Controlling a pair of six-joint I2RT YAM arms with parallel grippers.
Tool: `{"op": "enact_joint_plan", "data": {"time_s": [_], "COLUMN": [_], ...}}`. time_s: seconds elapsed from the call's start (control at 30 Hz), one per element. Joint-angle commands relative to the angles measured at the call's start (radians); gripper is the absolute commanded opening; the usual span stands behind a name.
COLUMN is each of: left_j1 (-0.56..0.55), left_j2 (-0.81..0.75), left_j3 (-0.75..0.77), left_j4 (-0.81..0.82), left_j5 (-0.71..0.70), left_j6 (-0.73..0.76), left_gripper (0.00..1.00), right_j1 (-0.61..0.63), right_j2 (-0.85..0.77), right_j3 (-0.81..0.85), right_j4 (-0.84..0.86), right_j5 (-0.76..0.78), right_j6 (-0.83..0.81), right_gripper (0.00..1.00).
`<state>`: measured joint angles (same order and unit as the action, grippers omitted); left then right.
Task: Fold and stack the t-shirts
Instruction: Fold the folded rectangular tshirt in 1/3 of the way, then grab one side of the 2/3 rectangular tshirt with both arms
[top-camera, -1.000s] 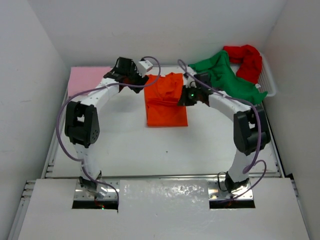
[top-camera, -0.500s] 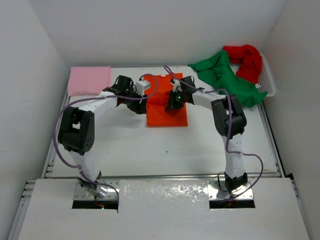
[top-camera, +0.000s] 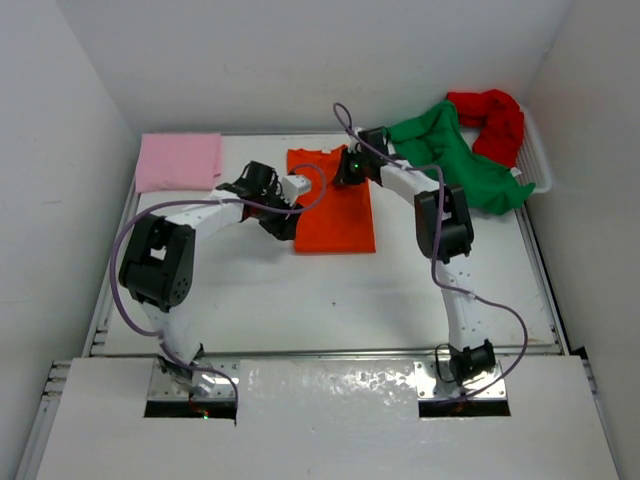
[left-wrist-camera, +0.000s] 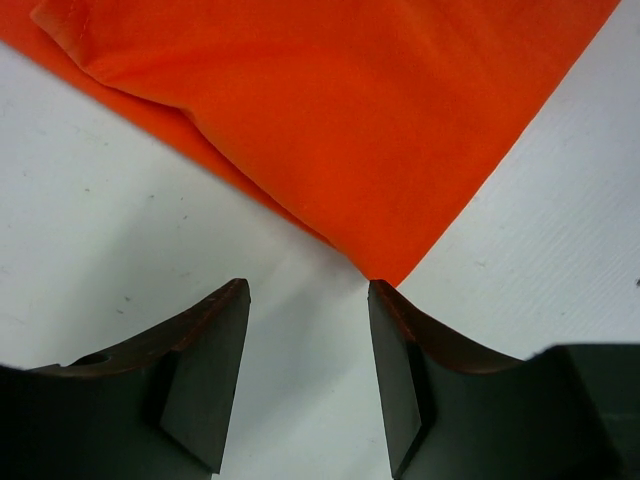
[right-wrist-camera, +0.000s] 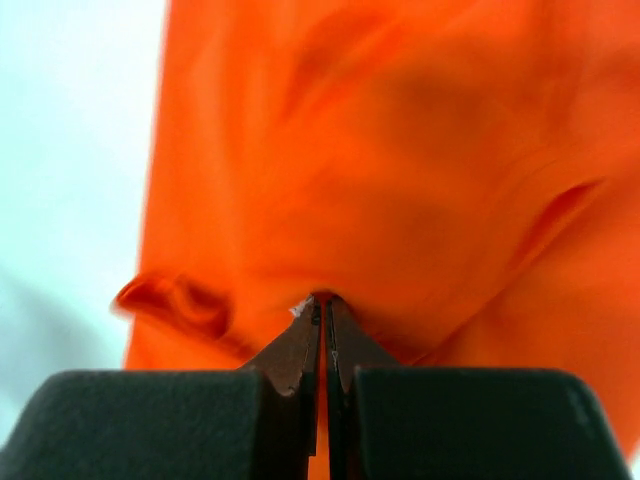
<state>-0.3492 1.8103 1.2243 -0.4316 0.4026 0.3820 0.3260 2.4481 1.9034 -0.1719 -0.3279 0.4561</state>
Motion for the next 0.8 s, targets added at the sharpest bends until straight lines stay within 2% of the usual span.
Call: {"op": "enact_joint_plan", "data": {"time_s": [0.0,0.13,0.23,0.27,0.33,0.37,0.4,0.43,0.47,0.5,0.53,0.63,0.77], "left_j1": [-0.014,-0.008,-0.011,-0.016,-0.037,-0.049,-0.089,-0.12,-0.188,-0.22,-0.256,-0.263,-0.264], "left_j2": [-0.031,-0.032,-0.052,-0.058,-0.074,-0.078,-0.088,-0.094,-0.106,-0.109,-0.1,-0.057,-0.023], "left_j3": [0.029,0.072,0.04,0.029,0.023,0.036,0.044,0.047,0.037,0.02,-0.02,-0.072,-0.083], "left_j4": [-0.01,-0.055,-0.036,-0.03,-0.044,-0.056,-0.091,-0.113,-0.143,-0.156,-0.144,-0.072,0.011], "left_j5": [-0.03,0.013,0.065,0.07,0.053,0.036,0.0,-0.019,-0.066,-0.088,-0.153,-0.252,-0.314], "left_j6": [0.035,-0.011,-0.055,-0.055,-0.019,0.05,0.096,0.23,0.312,0.478,0.532,0.616,0.673], "left_gripper": [0.49,0.49,0.49,0.49,0.5,0.5,0.53,0.56,0.62,0.66,0.67,0.67,0.67], "right_j1": [-0.041,-0.08,-0.11,-0.117,-0.125,-0.125,-0.125,-0.124,-0.125,-0.125,-0.124,-0.114,-0.108], "right_j2": [0.04,-0.076,-0.201,-0.228,-0.309,-0.336,-0.36,-0.409,-0.457,-0.484,-0.536,-0.593,-0.626], "right_j3": [0.12,0.06,-0.036,-0.088,-0.145,-0.211,-0.249,-0.324,-0.366,-0.416,-0.523,-0.702,-0.808], "right_j4": [-0.067,-0.055,-0.044,-0.061,-0.113,-0.132,-0.153,-0.199,-0.218,-0.227,-0.218,-0.161,-0.12], "right_j5": [0.049,0.075,0.095,0.098,0.115,0.119,0.124,0.127,0.127,0.122,0.107,0.063,0.041], "right_j6": [-0.003,-0.042,-0.074,-0.079,-0.103,-0.108,-0.109,-0.105,-0.096,-0.086,-0.061,-0.028,0.03], "right_gripper": [0.0,0.01,0.08,0.18,0.26,0.39,0.44,0.47,0.5,0.51,0.52,0.52,0.54]}}
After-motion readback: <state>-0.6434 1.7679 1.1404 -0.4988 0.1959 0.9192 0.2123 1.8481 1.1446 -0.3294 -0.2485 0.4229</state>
